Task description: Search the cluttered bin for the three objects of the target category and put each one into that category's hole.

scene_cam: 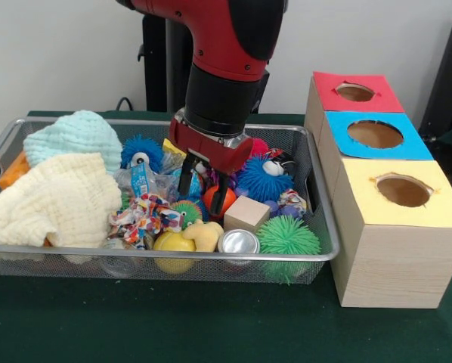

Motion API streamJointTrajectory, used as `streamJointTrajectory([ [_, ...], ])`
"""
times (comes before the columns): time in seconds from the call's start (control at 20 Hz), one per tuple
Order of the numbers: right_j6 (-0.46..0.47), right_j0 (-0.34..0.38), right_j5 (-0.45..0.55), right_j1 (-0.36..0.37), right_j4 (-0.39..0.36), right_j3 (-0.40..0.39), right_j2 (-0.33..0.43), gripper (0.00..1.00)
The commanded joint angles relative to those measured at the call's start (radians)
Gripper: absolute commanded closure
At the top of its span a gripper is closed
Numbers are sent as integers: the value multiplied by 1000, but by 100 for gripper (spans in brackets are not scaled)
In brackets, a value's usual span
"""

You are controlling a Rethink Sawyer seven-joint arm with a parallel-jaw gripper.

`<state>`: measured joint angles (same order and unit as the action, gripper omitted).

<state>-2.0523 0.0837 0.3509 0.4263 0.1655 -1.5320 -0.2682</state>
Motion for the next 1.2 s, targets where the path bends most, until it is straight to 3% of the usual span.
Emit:
streamJointTrajectory([
  [0.05, -139, 19, 74, -88, 45, 71, 96, 0],
  [0.35, -139, 19, 101, -105, 63, 127, 99, 0],
  [0.9, -116, 31, 146, -61, 52, 103, 98, 0],
  [1.05, -109, 32, 150, -74, 45, 117, 93, 0],
  [1.2, -94, 25, 182, -129, 24, 181, 62, 0],
])
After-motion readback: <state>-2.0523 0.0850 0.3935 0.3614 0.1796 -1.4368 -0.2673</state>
